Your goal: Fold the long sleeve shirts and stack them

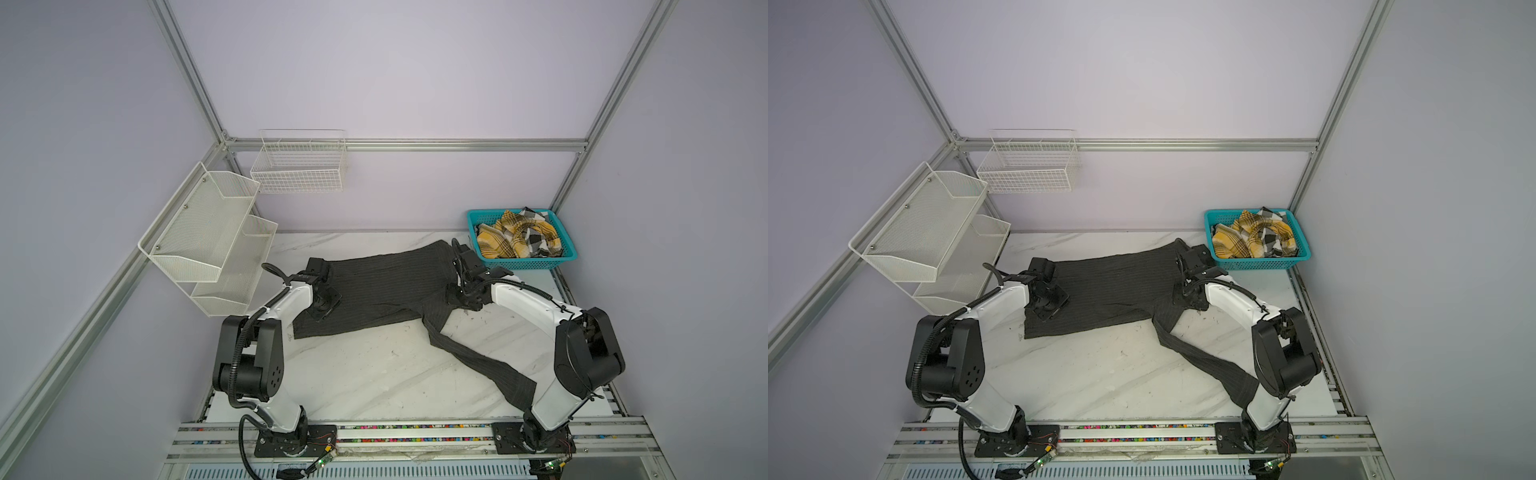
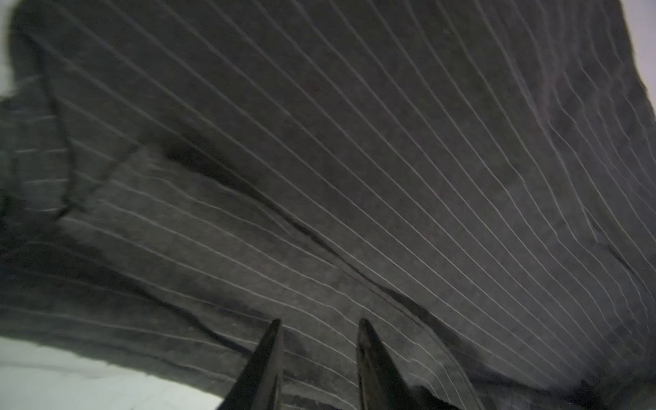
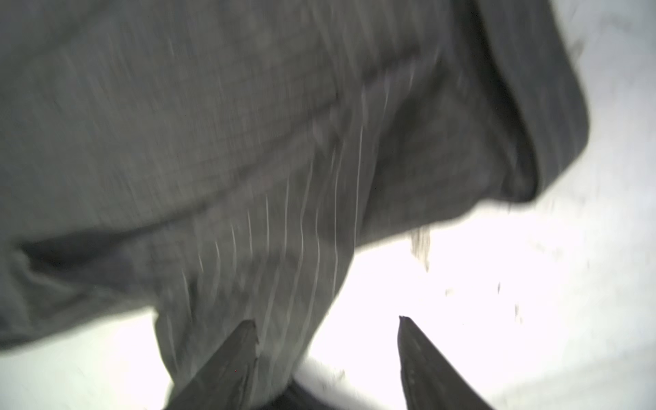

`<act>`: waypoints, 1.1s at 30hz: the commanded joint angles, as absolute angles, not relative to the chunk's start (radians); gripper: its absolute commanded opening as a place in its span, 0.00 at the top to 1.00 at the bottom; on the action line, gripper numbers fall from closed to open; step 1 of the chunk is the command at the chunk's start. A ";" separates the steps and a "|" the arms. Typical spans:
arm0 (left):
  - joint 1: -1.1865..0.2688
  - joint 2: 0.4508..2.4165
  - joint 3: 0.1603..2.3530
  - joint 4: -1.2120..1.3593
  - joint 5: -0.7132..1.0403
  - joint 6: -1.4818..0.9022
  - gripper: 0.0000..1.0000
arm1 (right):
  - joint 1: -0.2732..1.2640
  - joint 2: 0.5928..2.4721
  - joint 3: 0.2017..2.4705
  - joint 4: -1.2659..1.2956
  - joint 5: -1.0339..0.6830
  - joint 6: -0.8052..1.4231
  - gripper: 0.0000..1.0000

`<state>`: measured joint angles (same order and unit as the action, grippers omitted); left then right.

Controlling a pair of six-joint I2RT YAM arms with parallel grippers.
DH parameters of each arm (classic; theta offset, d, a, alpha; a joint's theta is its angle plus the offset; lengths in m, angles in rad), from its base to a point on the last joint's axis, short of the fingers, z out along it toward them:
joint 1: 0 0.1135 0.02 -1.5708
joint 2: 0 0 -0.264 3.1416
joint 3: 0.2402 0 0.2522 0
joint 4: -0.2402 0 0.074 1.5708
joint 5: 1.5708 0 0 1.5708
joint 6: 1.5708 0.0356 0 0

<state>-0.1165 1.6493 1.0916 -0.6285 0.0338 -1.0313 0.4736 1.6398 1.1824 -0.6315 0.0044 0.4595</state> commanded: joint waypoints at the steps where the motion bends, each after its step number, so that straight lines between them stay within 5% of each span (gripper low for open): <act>1: -0.091 1.625 1.029 -0.532 0.057 -1.047 0.75 | 0.463 1.526 1.104 -0.756 0.113 0.533 0.28; 6: -0.019 1.672 0.992 -0.541 0.085 -0.988 0.84 | 0.456 1.401 1.008 -0.822 0.200 0.736 0.27; 19: 0.080 1.743 0.950 -0.515 0.141 -0.846 0.96 | 0.415 1.229 0.790 -0.843 0.065 1.080 0.30; 33: 0.081 1.704 0.980 -0.543 0.156 -0.786 0.99 | 0.299 1.152 0.624 -0.754 0.042 1.268 0.47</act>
